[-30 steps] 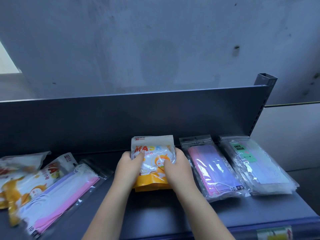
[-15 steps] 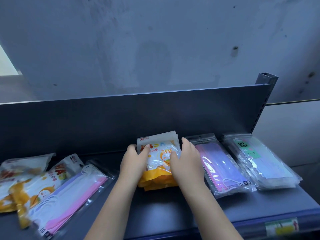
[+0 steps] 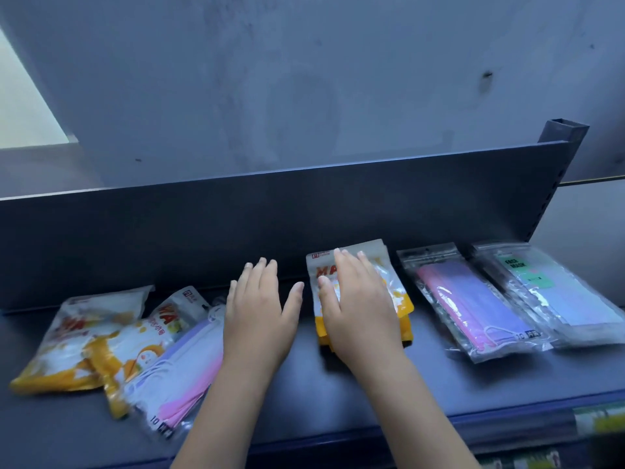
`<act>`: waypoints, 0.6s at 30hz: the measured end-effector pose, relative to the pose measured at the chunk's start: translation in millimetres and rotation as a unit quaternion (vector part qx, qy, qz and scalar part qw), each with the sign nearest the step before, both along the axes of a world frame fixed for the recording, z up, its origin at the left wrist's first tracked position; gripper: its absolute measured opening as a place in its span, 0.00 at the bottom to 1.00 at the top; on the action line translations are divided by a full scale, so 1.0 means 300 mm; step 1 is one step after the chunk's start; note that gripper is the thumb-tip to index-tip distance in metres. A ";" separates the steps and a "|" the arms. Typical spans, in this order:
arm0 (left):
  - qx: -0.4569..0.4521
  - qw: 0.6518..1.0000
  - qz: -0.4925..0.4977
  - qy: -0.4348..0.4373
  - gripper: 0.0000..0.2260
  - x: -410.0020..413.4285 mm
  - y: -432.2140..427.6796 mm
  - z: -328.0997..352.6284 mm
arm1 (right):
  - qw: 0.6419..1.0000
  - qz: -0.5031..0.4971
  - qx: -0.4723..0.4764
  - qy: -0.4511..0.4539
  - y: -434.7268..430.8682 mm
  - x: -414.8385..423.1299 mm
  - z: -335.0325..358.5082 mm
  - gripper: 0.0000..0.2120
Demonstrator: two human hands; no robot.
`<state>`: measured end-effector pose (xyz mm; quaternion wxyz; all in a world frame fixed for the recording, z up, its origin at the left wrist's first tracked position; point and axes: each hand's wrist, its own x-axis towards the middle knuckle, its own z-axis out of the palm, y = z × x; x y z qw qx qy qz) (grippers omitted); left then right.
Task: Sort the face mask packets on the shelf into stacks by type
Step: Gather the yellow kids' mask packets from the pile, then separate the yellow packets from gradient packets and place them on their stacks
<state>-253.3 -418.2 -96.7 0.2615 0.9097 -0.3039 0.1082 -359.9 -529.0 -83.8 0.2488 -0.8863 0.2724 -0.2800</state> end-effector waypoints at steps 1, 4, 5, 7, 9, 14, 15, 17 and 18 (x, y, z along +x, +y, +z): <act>0.012 1.000 0.001 -0.008 0.33 0.002 0.024 0.001 | 1.000 0.015 0.004 0.000 0.019 0.004 -0.001 0.32; 0.034 0.999 0.007 -0.012 0.40 0.010 0.085 0.003 | 0.998 0.057 0.003 0.002 0.064 0.020 -0.008 0.31; 0.041 0.999 0.011 -0.007 0.41 0.014 0.101 0.000 | 0.997 0.073 0.003 0.004 0.075 0.026 -0.011 0.30; 0.053 0.998 0.021 0.004 0.38 0.021 0.129 -0.004 | 0.994 0.105 0.026 0.000 0.099 0.041 -0.012 0.27; 0.065 0.997 0.035 0.016 0.32 0.032 0.152 -0.001 | 0.988 0.140 0.065 -0.004 0.126 0.059 -0.005 0.26; 0.063 0.995 0.064 0.037 0.30 0.079 0.234 0.019 | 0.976 0.169 0.136 0.016 0.207 0.110 0.005 0.26; 0.057 0.995 0.071 0.039 0.30 0.096 0.258 0.019 | 0.975 0.169 0.140 0.022 0.228 0.120 0.004 0.26; 0.048 0.994 0.085 0.041 0.29 0.132 0.314 0.008 | 0.976 0.159 0.142 0.044 0.280 0.145 -0.010 0.27; 0.047 0.994 0.088 0.042 0.29 0.150 0.346 0.000 | 0.977 0.143 0.146 0.061 0.310 0.159 -0.019 0.28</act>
